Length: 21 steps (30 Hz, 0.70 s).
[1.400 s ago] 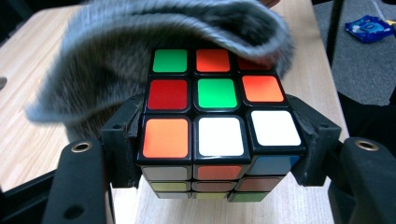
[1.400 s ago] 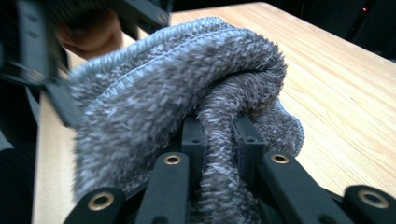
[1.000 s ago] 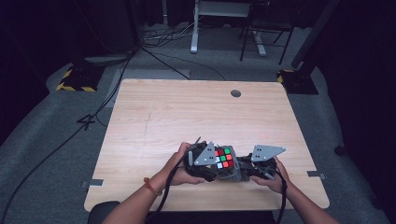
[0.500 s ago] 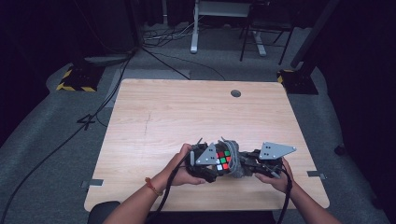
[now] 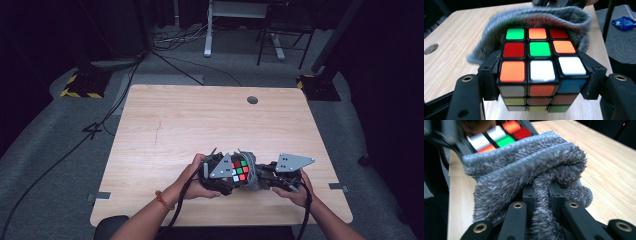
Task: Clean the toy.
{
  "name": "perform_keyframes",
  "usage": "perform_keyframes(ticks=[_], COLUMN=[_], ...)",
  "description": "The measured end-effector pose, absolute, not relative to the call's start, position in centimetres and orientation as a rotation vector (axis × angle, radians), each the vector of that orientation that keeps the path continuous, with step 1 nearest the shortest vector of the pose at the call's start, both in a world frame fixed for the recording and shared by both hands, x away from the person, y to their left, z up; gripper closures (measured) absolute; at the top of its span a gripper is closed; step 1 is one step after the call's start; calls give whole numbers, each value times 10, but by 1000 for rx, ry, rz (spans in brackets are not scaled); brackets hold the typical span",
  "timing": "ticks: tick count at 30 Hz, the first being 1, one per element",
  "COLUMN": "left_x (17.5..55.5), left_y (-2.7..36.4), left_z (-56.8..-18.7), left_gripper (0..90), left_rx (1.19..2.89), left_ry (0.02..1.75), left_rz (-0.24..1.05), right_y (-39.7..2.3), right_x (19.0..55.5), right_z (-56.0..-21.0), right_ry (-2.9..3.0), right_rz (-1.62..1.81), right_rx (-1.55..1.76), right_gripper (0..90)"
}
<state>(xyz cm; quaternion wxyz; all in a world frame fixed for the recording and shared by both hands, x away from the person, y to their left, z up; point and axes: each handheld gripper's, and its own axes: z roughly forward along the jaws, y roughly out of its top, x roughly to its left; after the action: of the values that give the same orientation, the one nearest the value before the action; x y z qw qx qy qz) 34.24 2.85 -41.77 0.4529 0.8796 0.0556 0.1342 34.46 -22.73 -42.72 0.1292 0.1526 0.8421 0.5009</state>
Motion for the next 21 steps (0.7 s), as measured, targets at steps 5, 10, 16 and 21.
perform_keyframes(ticks=[5, 10, 16, 21], left_x=[343, 343, 350, 354], left_y=[29, 27, 27, 33], left_z=[-417, -422, -426, -429], left_gripper=[327, 327, 330, 330], left_rx=[2191, 2231, 2250, 2253], left_ry=[143, 138, 165, 165], left_rz=[356, 378, 364, 384], right_y=[-226, -224, -228, -239], right_x=[341, 337, 343, 353], right_z=[-423, -420, -423, -428], right_ry=[2411, 2399, 2409, 2405], right_rz=[1485, 1498, 1462, 1419], right_rx=[446, 416, 437, 499], right_gripper=[796, 794, 790, 786])
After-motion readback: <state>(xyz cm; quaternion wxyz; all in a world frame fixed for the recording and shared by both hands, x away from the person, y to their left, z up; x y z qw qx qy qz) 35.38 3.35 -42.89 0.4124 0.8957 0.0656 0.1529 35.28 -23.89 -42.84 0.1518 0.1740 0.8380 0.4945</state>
